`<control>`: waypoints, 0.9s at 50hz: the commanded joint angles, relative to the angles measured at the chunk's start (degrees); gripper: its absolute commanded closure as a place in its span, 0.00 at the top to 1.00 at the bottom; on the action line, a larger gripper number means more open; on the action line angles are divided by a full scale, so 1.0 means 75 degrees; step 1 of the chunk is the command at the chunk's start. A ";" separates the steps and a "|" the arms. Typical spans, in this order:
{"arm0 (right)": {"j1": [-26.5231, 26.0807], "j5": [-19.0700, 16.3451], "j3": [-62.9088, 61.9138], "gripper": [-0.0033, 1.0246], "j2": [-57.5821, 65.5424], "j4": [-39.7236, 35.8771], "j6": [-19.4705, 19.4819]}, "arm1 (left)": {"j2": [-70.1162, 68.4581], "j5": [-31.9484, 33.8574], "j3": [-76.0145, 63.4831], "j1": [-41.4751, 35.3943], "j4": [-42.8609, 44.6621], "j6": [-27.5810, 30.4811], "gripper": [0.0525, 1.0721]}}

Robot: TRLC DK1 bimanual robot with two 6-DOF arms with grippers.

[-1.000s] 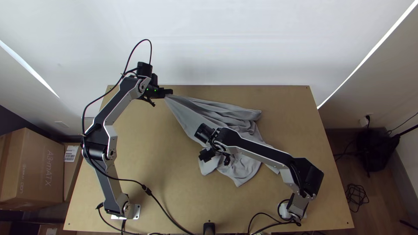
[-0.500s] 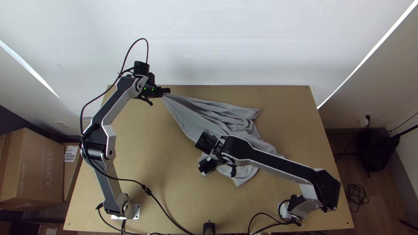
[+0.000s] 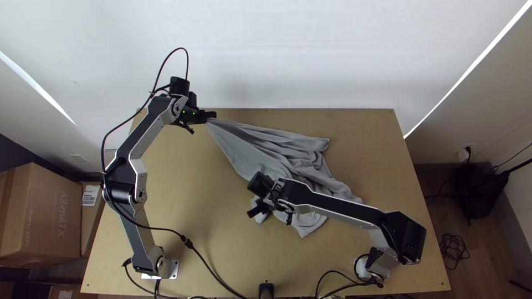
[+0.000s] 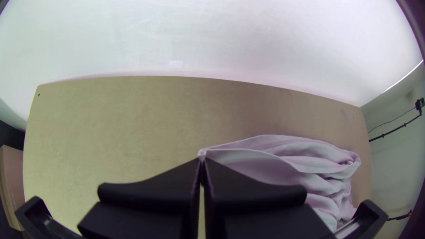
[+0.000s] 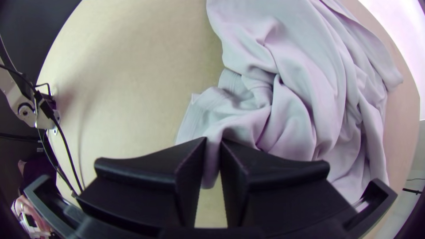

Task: Fold the t-shirt

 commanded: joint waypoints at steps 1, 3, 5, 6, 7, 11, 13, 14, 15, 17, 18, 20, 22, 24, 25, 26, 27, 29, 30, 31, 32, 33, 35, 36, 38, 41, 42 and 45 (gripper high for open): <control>-0.0341 0.0078 -0.0036 0.03 -0.0264 0.0439 0.0013 | -0.0331 0.0005 0.0328 0.0151 -0.0127 -0.0067 0.02; -0.0551 0.0125 0.0082 0.03 -0.0276 0.0580 0.0048 | -0.0343 0.0005 0.0340 0.0151 -0.0139 -0.0056 0.03; -0.0774 0.0254 0.0152 0.03 -0.0276 0.0826 0.0048 | -0.0343 0.0005 0.0340 0.0163 -0.0139 -0.0056 0.03; -0.0903 0.0324 0.0187 0.03 -0.0276 0.0978 0.0060 | -0.0331 0.0005 0.0340 0.0163 -0.0139 -0.0056 0.03; -0.1032 0.0348 0.0210 0.03 -0.0264 0.1107 0.0060 | -0.0331 0.0005 0.0340 0.0163 -0.0139 -0.0056 0.03; -0.1559 0.0500 0.0293 0.03 -0.0159 0.1717 0.0060 | -0.0320 0.0005 0.0328 0.0151 -0.0139 -0.0056 0.02; -0.1829 0.0558 0.0293 0.03 -0.0054 0.2092 0.0060 | -0.0308 0.0005 0.0328 0.0140 -0.0150 -0.0056 0.03; -0.1993 0.0582 0.0293 0.03 -0.0007 0.2279 0.0060 | -0.0308 0.0005 0.0328 0.0140 -0.0150 -0.0056 0.03; -0.2145 0.0641 0.0293 0.03 0.0052 0.2490 0.0060 | -0.0308 0.0005 0.0328 0.0140 -0.0139 -0.0067 0.02; -0.2462 0.0769 0.0293 0.03 0.0193 0.2865 0.0060 | -0.0308 0.0005 0.0328 0.0116 -0.0150 -0.0067 0.03; -0.2626 0.0769 0.0304 0.03 0.0275 0.2982 0.0071 | -0.0308 0.0005 0.0328 0.0116 -0.0150 -0.0067 0.03; -0.2895 0.0781 0.0339 0.03 0.0403 0.3099 0.0106 | -0.0308 0.0005 0.0328 0.0104 -0.0162 -0.0067 0.03; -0.3106 0.0781 0.0328 0.07 0.0462 0.3228 0.0095 | -0.0308 0.0005 0.0328 0.0104 -0.0174 -0.0056 0.03; -0.3258 0.0805 0.0269 0.23 0.0474 0.3334 0.0106 | -0.0320 0.0005 0.0328 0.0104 -0.0197 -0.0044 0.02; -0.3317 0.0816 0.0246 0.28 0.0474 0.3404 0.0106 | -0.0320 0.0005 0.0328 0.0104 -0.0221 -0.0032 0.03; -0.3387 0.0816 0.0199 0.34 0.0462 0.3451 0.0106 | -0.0320 0.0005 0.0328 0.0104 -0.0232 -0.0032 0.03; -0.3411 0.0828 0.0164 0.41 0.0439 0.3486 0.0106 | -0.0320 0.0005 0.0316 0.0104 -0.0244 -0.0032 0.02; -0.3434 0.0828 0.0128 0.61 0.0357 0.3521 0.0060 | -0.0331 0.0005 0.0304 0.0116 -0.0256 -0.0020 0.03; -0.3446 0.0828 0.0128 0.73 0.0333 0.3533 0.0060 | -0.0331 0.0005 0.0304 0.0116 -0.0267 -0.0020 0.03; -0.3446 0.0828 0.0117 0.82 0.0298 0.3521 0.0048 | -0.0331 0.0005 0.0293 0.0116 -0.0279 -0.0020 0.03; -0.3446 0.0816 0.0117 0.89 0.0239 0.3521 0.0036 | -0.0331 0.0005 0.0281 0.0128 -0.0279 -0.0009 0.03; -0.3446 0.0828 0.0105 0.93 0.0181 0.3521 0.0024 | -0.0331 0.0005 0.0269 0.0128 -0.0279 -0.0009 0.03; -0.3423 0.0840 0.0082 0.94 0.0028 0.3521 -0.0046 | -0.0331 0.0005 0.0258 0.0116 -0.0279 -0.0020 0.03; -0.3411 0.0840 0.0070 0.94 -0.0054 0.3521 -0.0046 | -0.0331 0.0005 0.0258 0.0116 -0.0279 -0.0020 0.02; -0.3376 0.0887 0.0046 0.94 -0.0229 0.3521 -0.0046 | -0.0320 0.0005 0.0258 0.0104 -0.0279 -0.0020 0.02; -0.3282 0.1004 0.0046 0.93 -0.0440 0.3521 -0.0046 | -0.0320 0.0005 0.0258 0.0081 -0.0267 -0.0032 0.03; -0.3223 0.1004 0.0082 0.93 -0.0511 0.3463 -0.0046 | -0.0320 0.0005 0.0258 0.0081 -0.0267 -0.0032 0.03; -0.3071 0.1086 0.0339 0.89 -0.0581 0.3123 -0.0034 | -0.0320 0.0005 0.0258 0.0058 -0.0267 -0.0044 0.02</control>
